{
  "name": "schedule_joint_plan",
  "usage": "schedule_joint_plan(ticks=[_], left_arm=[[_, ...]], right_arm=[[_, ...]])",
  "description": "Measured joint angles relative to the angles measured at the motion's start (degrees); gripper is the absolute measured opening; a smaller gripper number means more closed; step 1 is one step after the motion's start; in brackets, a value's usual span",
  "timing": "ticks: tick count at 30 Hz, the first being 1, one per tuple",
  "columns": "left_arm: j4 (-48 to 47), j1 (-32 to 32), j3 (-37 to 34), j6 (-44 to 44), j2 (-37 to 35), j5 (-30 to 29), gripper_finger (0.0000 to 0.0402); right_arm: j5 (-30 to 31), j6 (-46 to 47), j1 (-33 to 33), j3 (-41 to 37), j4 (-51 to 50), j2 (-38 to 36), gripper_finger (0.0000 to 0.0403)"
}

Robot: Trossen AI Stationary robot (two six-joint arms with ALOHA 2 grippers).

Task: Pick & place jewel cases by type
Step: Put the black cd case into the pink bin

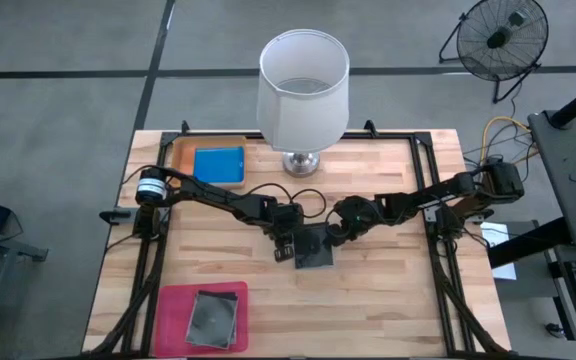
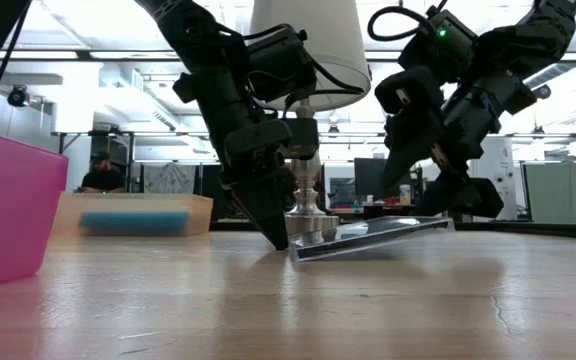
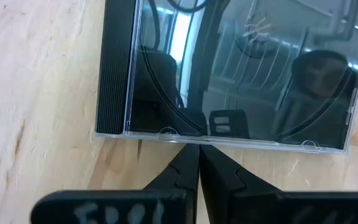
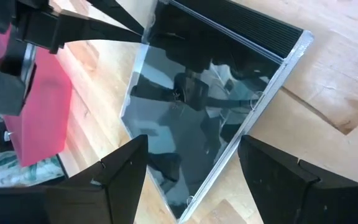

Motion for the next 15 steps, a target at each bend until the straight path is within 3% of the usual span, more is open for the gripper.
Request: schedule_joint_plan(ticks=[15], left_arm=[[0.7, 0.0, -0.1, -1.2, 0.0, 0.0, 0.0000]], right_arm=[[-0.3, -0.4, 0.2, 0.5, -0.9, 0.0, 0.0242]])
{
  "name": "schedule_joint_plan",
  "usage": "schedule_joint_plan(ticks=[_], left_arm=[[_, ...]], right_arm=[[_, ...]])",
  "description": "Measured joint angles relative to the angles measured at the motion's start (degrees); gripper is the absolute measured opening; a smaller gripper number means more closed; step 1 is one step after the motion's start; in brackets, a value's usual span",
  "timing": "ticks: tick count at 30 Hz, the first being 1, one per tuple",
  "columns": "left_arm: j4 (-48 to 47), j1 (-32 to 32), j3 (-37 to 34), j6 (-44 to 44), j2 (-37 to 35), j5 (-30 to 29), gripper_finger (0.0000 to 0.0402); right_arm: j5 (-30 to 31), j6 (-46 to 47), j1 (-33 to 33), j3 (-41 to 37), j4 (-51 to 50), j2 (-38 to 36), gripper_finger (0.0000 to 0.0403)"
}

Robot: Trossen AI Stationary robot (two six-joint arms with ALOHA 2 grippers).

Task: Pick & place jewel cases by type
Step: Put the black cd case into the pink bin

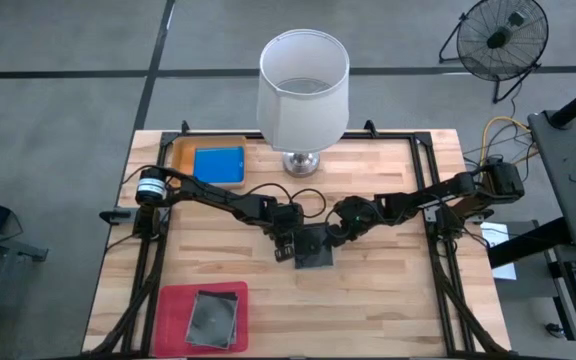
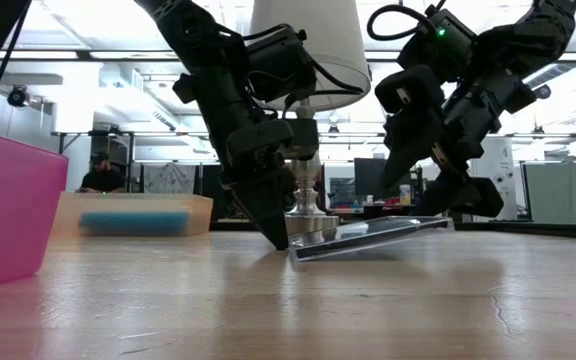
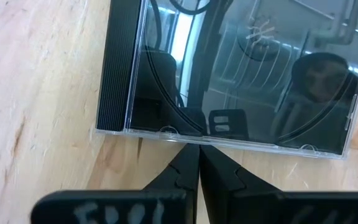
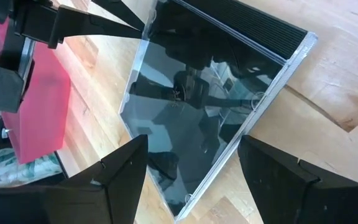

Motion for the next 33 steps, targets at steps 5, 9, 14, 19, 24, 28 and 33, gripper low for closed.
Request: schedule_joint_plan(ticks=[5, 9, 14, 19, 24, 28, 33], left_arm=[[0.0, 0.0, 0.0, -0.2, 0.1, 0.0, 0.0000], [0.1, 0.0, 0.0, -0.2, 0.1, 0.0, 0.0000], [0.1, 0.0, 0.0, -0.6, 0.1, 0.0, 0.0000], [0.1, 0.0, 0.0, -0.8, 0.1, 0.1, 0.0000], [0.0, 0.0, 0.0, -0.8, 0.1, 0.2, 0.0000], [6.2, 0.0, 1.0, -0.9, 0.1, 0.0, 0.0000], [11.6, 0.0, 0.8, -3.2, 0.3, -0.5, 0.0000]], right_arm=[[-0.2, 0.0, 0.0, 0.5, -0.9, 0.0, 0.0242], [-1.2, -0.5, 0.0, 1.3, -2.2, 0.0, 0.0242], [-1.4, -0.8, 0.0, 2.0, -3.3, 0.0, 0.0242], [-1.5, -1.3, 0.0, 2.1, -3.6, -1.1, 0.0242], [-1.6, -1.3, 0.0, 2.1, -2.4, -3.7, 0.0242], [-0.1, -2.2, 0.1, 3.4, 6.1, -5.4, 0.0242], [1.6, -1.7, 0.2, 3.7, 2.8, -5.2, 0.0242]])
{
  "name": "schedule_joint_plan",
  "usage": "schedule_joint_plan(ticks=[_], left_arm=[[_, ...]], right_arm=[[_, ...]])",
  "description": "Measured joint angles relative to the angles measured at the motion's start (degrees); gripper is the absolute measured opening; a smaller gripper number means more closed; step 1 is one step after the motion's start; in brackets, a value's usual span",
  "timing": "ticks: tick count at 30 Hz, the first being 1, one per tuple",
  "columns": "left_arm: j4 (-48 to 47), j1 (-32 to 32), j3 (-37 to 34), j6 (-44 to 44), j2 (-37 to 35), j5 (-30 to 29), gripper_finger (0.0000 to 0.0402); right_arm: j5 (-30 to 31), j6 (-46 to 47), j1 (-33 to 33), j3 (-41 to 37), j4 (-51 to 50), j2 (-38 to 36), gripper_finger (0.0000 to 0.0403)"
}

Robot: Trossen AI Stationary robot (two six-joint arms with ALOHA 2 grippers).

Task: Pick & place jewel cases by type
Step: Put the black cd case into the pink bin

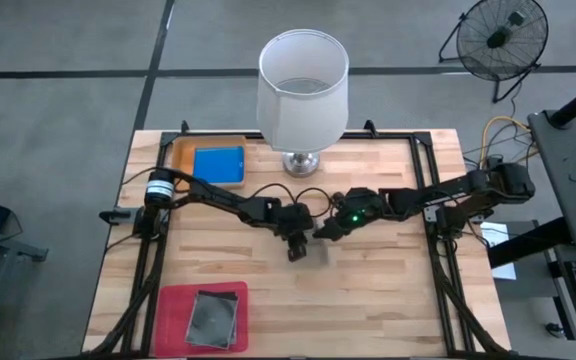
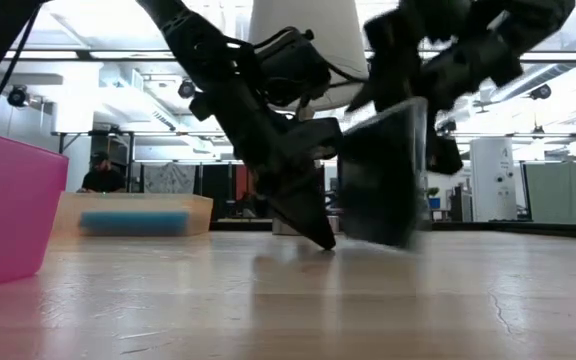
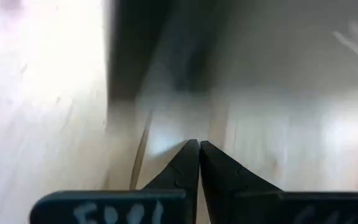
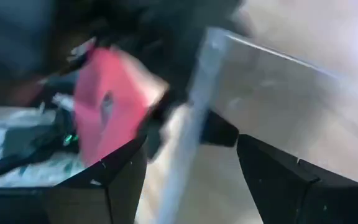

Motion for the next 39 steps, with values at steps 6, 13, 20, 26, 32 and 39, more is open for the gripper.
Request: schedule_joint_plan(ticks=[6, 13, 20, 26, 32, 39], left_arm=[[-0.9, 0.2, 0.1, -1.1, 0.0, -0.4, 0.0000], [-1.9, 0.2, 0.5, -2.0, 0.0, -0.4, 0.0000], [-4.7, 0.2, 3.6, -1.7, 0.1, -1.5, 0.0000], [-6.2, 0.1, 5.2, -2.1, 0.2, -1.7, 0.0000], [-7.2, -0.3, 5.6, -3.0, 0.2, -1.5, 0.0000], [-8.0, -0.7, 5.7, -4.1, 0.0, -1.3, 0.0000]], right_arm=[[-0.3, -1.4, 0.4, 1.3, -2.7, 0.7, 0.0242], [0.4, -1.7, 0.7, 1.7, -4.8, 0.7, 0.0238], [0.7, -1.5, 0.7, 1.7, -5.0, 0.7, 0.0235], [0.6, -1.5, 0.7, 1.7, -5.0, 0.7, 0.0235], [0.6, -1.2, 0.7, 1.7, -5.0, 0.6, 0.0235], [0.4, 0.1, 0.7, 1.7, -5.8, 0.5, 0.0235]])
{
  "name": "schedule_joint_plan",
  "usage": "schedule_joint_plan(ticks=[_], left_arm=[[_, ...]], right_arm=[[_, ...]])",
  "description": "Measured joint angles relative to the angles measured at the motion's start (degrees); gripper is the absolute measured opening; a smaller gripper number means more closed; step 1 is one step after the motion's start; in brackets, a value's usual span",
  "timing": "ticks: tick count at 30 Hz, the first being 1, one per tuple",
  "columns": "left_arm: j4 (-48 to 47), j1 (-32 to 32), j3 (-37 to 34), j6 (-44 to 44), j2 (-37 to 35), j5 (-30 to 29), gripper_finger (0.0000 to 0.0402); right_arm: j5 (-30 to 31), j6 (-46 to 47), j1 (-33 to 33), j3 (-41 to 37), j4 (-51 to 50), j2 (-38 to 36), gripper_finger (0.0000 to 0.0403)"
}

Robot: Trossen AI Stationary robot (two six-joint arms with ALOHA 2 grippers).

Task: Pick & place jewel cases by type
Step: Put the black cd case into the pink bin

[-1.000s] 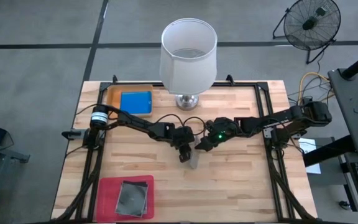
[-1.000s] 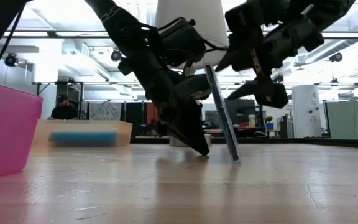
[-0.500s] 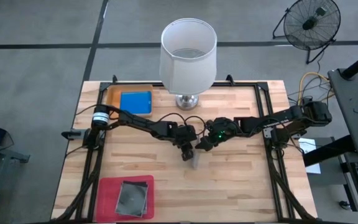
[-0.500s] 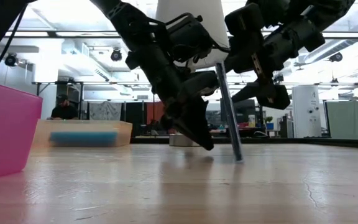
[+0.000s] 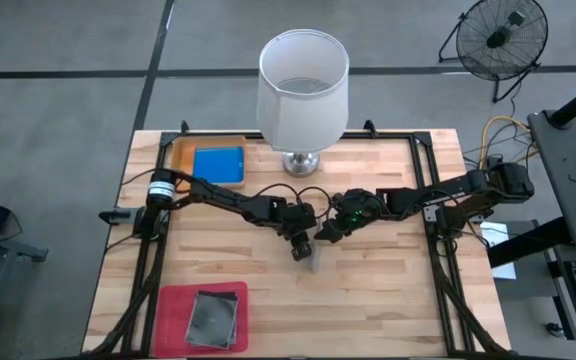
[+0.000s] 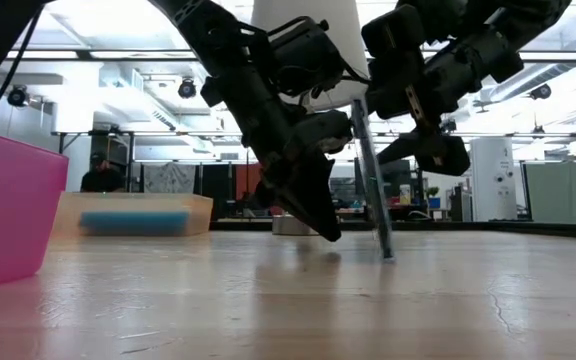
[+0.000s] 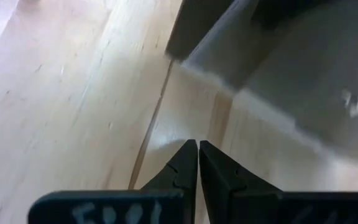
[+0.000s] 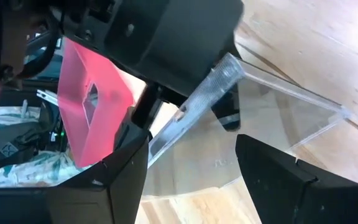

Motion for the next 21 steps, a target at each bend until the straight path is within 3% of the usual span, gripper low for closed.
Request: schedule_joint_plan(ticks=[14, 21], left_arm=[[-4.5, -0.2, 5.1, 2.2, -0.4, -1.7, 0.0000], [-5.0, -0.5, 4.6, 1.0, -0.5, -1.6, 0.0000]], right_arm=[[1.8, -0.6, 0.0, -0.1, -4.8, -3.8, 0.0235], [3.4, -2.2, 0.0, -0.1, -12.0, -6.7, 0.0235]])
